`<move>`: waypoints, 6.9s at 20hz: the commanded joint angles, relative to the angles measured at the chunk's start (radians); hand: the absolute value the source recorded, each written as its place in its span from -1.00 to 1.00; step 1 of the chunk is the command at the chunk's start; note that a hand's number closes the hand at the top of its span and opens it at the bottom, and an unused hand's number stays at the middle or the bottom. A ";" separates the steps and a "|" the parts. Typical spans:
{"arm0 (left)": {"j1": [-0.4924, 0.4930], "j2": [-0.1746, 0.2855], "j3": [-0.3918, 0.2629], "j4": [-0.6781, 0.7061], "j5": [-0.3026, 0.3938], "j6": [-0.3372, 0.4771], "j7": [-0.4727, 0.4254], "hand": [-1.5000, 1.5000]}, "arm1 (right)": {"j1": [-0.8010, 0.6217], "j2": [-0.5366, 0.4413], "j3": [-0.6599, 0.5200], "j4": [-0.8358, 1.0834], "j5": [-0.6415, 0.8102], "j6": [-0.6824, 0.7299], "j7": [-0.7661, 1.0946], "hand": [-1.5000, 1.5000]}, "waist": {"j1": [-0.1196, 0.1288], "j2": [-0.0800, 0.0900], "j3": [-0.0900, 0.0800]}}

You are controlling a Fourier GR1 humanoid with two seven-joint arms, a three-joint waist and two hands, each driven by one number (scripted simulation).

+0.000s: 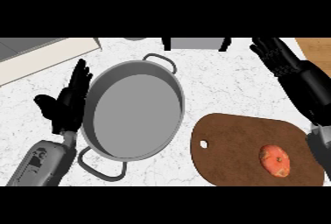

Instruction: Pick the squash from the cutting board and place it in the pot

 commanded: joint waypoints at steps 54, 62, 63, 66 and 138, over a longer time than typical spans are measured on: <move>0.303 0.113 0.153 -0.065 -0.186 -0.170 0.063 0.00 | 0.315 -0.167 0.071 -0.038 0.502 0.446 0.713 -1.00 | -0.006 -0.001 0.014; 0.296 0.089 0.187 -0.111 -0.244 -0.211 0.112 0.00 | 0.314 -0.070 0.053 0.121 0.641 0.488 0.599 -1.00 | -0.008 -0.001 0.014; 0.329 0.084 0.225 -0.084 -0.214 -0.253 0.080 0.00 | 0.294 -0.038 0.025 0.103 0.642 0.505 0.645 -1.00 | -0.007 -0.001 0.014; 0.322 0.072 0.225 -0.142 -0.243 -0.255 0.127 0.00 | 0.333 0.007 0.042 0.101 0.710 0.484 0.631 -1.00 | -0.007 -0.001 0.014; 0.198 -0.020 0.279 -0.054 -0.349 -0.387 0.116 0.00 | -0.771 0.532 0.591 0.497 1.278 -0.307 1.246 1.00 | 0.097 0.012 0.010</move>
